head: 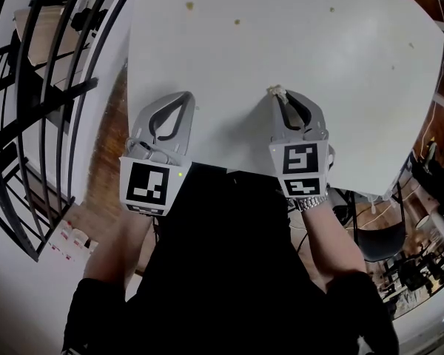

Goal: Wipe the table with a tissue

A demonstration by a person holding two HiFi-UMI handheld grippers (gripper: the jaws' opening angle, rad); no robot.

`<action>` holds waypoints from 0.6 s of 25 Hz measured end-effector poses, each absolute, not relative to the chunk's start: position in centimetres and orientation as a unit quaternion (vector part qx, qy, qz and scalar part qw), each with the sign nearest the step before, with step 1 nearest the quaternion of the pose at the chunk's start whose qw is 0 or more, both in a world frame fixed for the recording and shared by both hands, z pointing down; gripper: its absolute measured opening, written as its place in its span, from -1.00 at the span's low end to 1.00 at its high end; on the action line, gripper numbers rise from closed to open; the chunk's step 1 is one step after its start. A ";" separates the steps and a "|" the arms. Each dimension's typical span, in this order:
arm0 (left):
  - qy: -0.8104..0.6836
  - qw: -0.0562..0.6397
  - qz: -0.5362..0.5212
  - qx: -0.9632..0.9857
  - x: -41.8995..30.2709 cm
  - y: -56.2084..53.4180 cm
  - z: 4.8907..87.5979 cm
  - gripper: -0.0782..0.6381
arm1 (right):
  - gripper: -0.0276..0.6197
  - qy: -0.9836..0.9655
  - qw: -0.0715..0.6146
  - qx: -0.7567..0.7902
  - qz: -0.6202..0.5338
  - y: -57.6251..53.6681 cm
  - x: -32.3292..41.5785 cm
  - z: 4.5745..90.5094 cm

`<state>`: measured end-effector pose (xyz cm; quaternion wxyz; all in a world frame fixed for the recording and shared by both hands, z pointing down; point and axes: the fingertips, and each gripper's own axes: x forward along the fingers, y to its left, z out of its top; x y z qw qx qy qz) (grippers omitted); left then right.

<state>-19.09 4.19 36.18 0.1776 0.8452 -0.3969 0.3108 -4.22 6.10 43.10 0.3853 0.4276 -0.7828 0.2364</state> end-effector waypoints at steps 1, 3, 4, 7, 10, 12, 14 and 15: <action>-0.398 0.178 0.310 0.845 -19.1 4.2 36.1 -0.73 | -0.78 -0.783 0.385 0.428 0.236 6.0 -4.2 43.0; -0.399 0.179 0.310 0.844 -19.3 4.1 36.1 -0.73 | -0.78 -0.783 0.386 0.428 0.234 5.8 -4.3 43.0; -0.400 0.179 0.310 0.844 -19.5 4.1 36.2 -0.73 | -0.78 -0.784 0.386 0.427 0.233 5.7 -4.5 43.0; -0.405 0.182 0.308 0.842 -20.1 4.2 36.4 -0.73 | -0.78 -0.785 0.388 0.426 0.229 5.5 -4.9 43.1; -0.408 0.184 0.307 0.840 -20.6 4.0 36.6 -0.73 | -0.78 -0.786 0.389 0.423 0.226 5.1 -5.4 43.2; -0.410 0.186 0.306 0.839 -20.8 3.9 36.6 -0.73 | -0.78 -0.788 0.390 0.420 0.224 4.8 -5.7 43.2; -0.413 0.187 0.305 0.838 -21.0 3.9 36.6 -0.73 | -0.78 -0.789 0.391 0.417 0.223 4.6 -5.9 43.2; -0.414 0.188 0.304 0.837 -21.1 3.8 36.6 -0.73 | -0.78 -0.790 0.391 0.416 0.222 4.5 -6.0 43.2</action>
